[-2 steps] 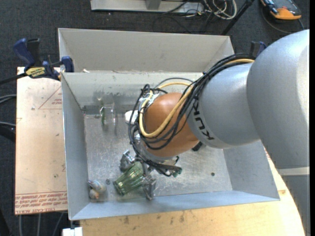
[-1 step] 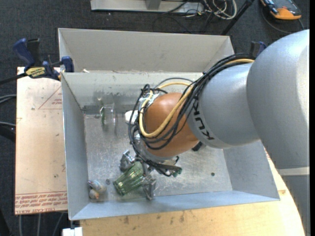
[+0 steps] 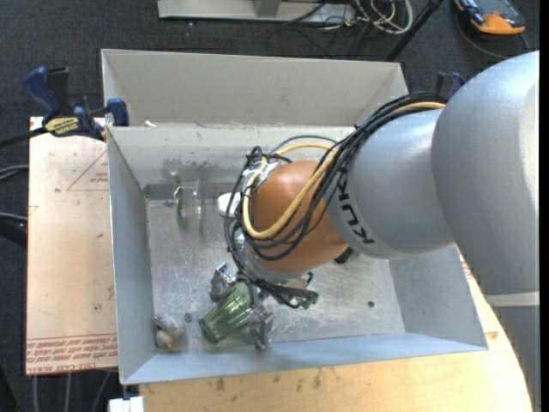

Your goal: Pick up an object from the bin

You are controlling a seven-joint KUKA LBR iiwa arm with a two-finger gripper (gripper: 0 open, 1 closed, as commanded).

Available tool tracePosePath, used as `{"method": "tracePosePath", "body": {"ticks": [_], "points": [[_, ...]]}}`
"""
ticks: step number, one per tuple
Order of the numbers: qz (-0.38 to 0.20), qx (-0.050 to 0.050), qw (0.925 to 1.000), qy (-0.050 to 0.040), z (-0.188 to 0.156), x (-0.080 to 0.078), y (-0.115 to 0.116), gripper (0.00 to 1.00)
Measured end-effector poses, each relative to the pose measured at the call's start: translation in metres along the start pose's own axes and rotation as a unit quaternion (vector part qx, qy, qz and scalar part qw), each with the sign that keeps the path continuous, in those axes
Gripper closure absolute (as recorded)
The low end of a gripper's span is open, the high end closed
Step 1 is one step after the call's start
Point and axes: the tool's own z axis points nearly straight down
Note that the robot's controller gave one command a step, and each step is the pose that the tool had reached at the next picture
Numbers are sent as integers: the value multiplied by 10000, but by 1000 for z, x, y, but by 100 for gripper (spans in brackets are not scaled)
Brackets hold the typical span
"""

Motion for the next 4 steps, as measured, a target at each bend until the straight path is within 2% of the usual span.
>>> {"method": "tracePosePath", "body": {"ticks": [3,4], "points": [[8,-35,9999,110,-21,2,2,100],[9,-35,9999,110,-40,2,2,100]]}}
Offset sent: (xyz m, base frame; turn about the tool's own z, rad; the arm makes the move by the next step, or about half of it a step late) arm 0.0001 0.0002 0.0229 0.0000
